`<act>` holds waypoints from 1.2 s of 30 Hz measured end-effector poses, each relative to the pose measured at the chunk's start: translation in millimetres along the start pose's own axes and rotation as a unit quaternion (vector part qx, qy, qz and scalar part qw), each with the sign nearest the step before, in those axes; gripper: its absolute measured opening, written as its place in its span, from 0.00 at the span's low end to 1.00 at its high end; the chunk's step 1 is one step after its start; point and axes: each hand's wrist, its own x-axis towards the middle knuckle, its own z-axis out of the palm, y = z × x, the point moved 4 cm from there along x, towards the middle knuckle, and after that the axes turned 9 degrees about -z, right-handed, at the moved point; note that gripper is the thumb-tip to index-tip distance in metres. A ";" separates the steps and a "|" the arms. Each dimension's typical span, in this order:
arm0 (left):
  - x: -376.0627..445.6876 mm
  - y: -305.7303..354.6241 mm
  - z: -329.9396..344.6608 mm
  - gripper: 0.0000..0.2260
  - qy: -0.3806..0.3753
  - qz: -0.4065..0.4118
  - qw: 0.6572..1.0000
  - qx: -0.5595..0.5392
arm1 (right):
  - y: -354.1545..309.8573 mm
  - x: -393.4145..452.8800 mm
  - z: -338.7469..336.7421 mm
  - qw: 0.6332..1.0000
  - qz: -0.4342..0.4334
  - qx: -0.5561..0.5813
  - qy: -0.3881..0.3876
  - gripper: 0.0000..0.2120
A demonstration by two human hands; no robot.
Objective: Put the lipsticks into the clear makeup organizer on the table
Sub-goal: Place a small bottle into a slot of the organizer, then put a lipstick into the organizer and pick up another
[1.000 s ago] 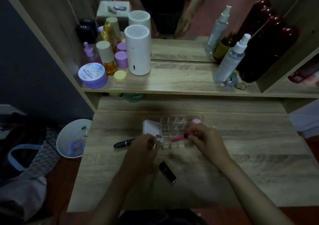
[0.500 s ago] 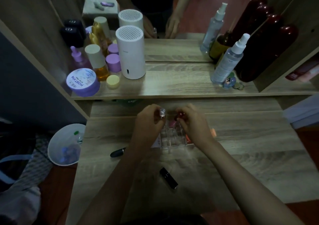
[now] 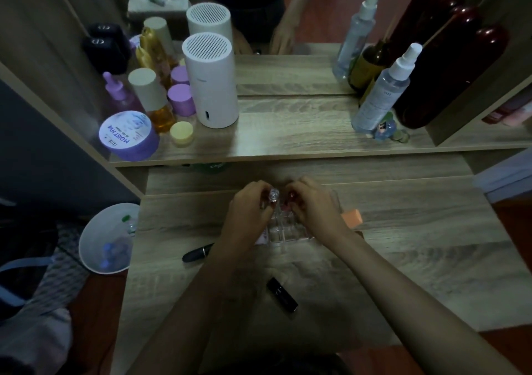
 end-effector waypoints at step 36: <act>-28.6 -13.4 -58.5 0.21 0.077 0.029 0.996 0.022 | 69.7 -92.4 -110.6 0.972 0.194 0.024 0.127 0.17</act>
